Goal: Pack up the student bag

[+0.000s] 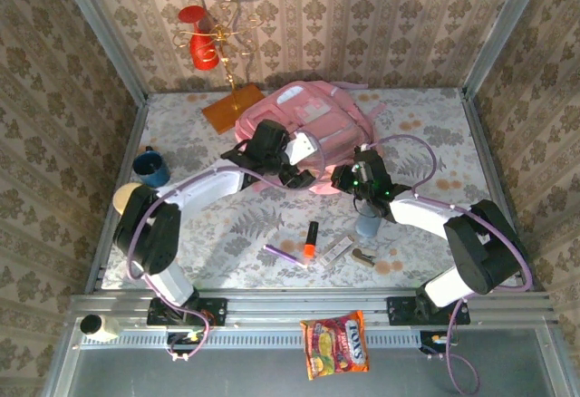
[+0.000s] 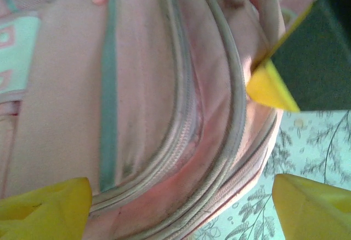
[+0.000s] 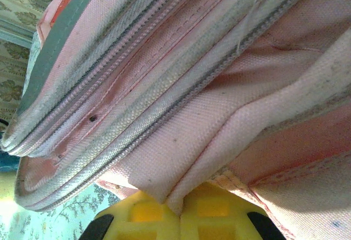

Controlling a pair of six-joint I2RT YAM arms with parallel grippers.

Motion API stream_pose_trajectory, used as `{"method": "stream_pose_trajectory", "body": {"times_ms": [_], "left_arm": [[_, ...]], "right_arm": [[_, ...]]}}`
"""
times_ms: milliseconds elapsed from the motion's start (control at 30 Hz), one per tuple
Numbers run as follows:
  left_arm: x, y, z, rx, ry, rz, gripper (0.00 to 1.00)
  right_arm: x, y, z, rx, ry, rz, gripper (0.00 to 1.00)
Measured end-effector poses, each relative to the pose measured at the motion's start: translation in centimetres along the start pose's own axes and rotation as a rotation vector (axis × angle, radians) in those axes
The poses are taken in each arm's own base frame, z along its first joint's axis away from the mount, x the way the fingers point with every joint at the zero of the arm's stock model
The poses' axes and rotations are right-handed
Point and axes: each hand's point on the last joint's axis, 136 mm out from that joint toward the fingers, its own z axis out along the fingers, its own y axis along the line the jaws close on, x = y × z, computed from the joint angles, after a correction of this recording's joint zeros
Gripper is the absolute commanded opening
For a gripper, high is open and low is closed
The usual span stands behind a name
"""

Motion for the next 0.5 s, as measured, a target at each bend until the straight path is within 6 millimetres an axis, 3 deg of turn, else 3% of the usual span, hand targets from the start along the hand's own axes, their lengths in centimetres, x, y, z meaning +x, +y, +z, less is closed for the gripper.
{"method": "stream_pose_trajectory", "body": {"times_ms": [133,300,500], "left_arm": [[0.0,-0.5,1.6,0.035,0.036,0.085,0.85],[-0.8,0.2,3.0,0.016,0.050,0.126,0.71],[-2.0,1.1,2.6,0.039,0.004,0.042,0.34]], "right_arm": [[0.0,0.0,0.0,-0.001,0.000,0.000,0.00],[0.1,0.1,0.0,-0.002,0.001,-0.001,0.01],[0.5,-0.3,0.0,-0.002,0.004,-0.003,0.01]]}}
